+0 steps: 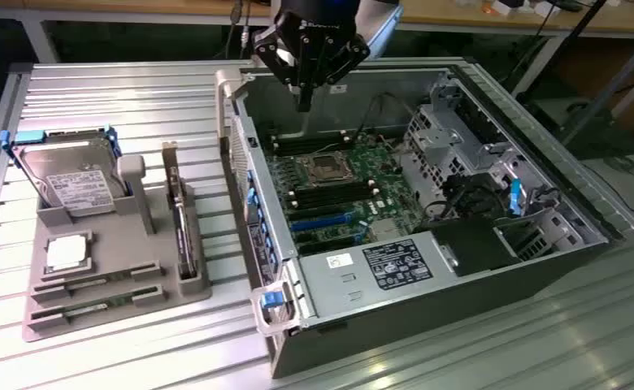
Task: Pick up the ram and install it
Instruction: 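Reach for the ram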
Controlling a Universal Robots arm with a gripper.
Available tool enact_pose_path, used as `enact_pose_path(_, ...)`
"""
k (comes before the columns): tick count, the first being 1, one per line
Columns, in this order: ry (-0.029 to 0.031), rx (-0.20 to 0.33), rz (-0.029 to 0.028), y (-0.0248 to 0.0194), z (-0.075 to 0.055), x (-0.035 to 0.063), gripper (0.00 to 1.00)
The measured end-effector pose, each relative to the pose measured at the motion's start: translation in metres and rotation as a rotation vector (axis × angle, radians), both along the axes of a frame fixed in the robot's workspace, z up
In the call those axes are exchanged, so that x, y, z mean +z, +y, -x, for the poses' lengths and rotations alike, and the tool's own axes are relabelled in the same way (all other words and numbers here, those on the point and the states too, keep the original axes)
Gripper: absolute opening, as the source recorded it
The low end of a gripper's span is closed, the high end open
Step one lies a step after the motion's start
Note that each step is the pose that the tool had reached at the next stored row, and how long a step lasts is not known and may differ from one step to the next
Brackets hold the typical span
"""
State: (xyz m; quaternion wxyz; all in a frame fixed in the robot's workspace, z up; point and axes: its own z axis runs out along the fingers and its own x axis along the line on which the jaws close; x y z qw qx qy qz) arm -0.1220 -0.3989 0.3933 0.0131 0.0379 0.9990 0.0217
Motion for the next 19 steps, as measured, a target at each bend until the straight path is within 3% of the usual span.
enact_pose_path(3, 0.0, -0.002, 0.0001, 0.0, 0.001, -0.0002, 0.1)
enact_pose_path(16, -0.0001, -0.002, 0.0017, -0.002, 0.038, -0.0089, 0.1)
enact_pose_path(19, 0.0, -0.002, 0.0017, -0.0029, 0.057, -0.0094, 0.1)
